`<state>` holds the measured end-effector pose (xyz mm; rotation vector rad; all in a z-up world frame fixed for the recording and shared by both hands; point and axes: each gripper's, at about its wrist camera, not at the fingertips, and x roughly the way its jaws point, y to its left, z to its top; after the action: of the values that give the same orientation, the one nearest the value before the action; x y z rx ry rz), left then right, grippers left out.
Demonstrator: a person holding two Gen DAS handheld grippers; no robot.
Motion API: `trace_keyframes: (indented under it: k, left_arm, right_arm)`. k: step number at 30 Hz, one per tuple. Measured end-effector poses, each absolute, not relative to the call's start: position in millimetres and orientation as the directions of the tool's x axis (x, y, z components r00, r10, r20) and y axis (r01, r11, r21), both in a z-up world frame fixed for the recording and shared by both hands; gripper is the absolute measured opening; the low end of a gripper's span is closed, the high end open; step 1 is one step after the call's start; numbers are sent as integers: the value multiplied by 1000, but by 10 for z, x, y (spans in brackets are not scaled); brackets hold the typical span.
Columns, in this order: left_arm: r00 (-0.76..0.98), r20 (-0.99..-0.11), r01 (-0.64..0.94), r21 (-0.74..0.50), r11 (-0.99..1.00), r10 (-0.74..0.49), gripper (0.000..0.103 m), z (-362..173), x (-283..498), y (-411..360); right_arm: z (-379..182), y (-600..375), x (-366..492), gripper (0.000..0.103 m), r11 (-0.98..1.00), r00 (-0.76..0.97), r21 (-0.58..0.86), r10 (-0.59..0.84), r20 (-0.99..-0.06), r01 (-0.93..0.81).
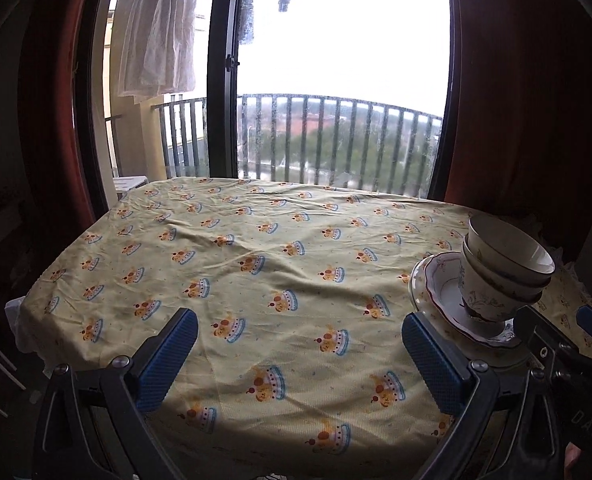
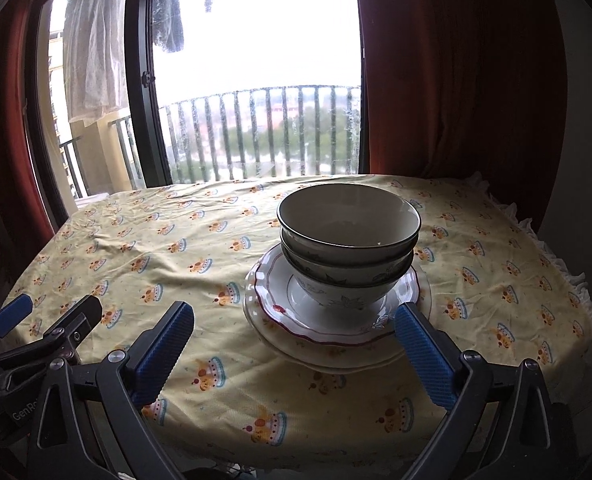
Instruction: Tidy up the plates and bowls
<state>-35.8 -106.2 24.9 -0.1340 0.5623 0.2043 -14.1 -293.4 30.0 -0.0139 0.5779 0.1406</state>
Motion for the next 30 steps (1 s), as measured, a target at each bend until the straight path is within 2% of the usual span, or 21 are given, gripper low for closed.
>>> trace_keyframes:
  k: [30]
  left_arm:
    - [838,-530,-189,-64,980,127,103,278,-209,-1136]
  right_arm:
    - [292,-3004,-32,103,998,826,12,55,-561,-59]
